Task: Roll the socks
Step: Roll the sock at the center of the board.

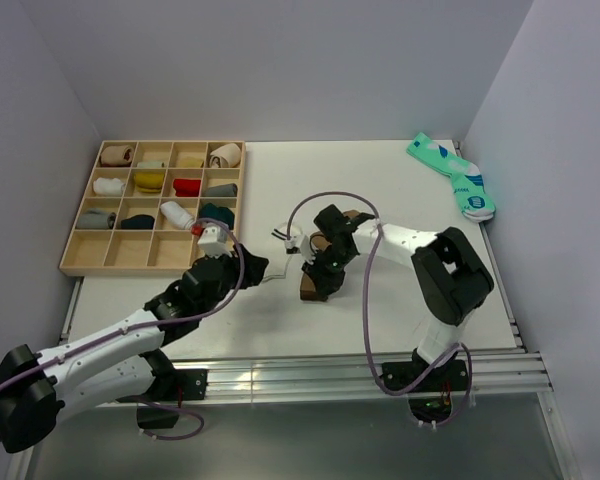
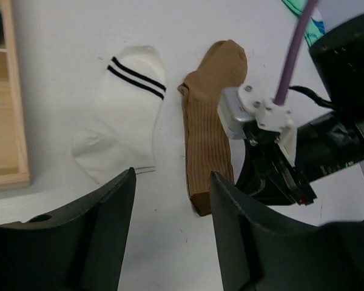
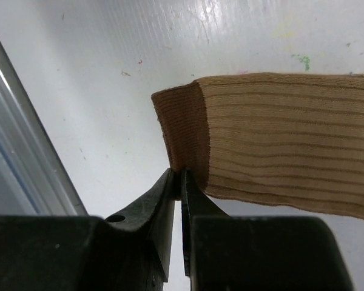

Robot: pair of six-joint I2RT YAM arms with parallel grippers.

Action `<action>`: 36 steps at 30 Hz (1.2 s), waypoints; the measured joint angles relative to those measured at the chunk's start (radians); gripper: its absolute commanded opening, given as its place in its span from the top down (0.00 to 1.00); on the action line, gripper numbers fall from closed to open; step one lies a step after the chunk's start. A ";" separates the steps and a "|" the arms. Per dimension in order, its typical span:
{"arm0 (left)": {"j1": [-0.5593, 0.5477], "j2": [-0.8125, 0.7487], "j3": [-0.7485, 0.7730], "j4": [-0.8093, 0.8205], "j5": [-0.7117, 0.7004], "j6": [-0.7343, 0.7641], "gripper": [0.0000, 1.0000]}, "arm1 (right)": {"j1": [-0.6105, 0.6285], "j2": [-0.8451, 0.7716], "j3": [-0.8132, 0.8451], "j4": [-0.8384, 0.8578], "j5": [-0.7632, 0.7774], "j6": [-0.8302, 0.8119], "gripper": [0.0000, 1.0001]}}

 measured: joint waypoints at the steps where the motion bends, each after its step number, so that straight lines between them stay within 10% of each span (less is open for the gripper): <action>1: 0.000 0.014 -0.013 0.038 0.024 0.014 0.45 | -0.010 0.018 0.011 -0.017 -0.022 -0.005 0.87; 19: 0.000 0.523 -0.044 0.684 0.431 0.199 0.40 | -0.156 0.212 0.129 -0.239 -0.249 -0.031 0.89; 36: 0.000 0.846 0.026 0.962 0.676 0.198 0.42 | -0.237 0.254 0.142 -0.284 -0.297 -0.026 0.89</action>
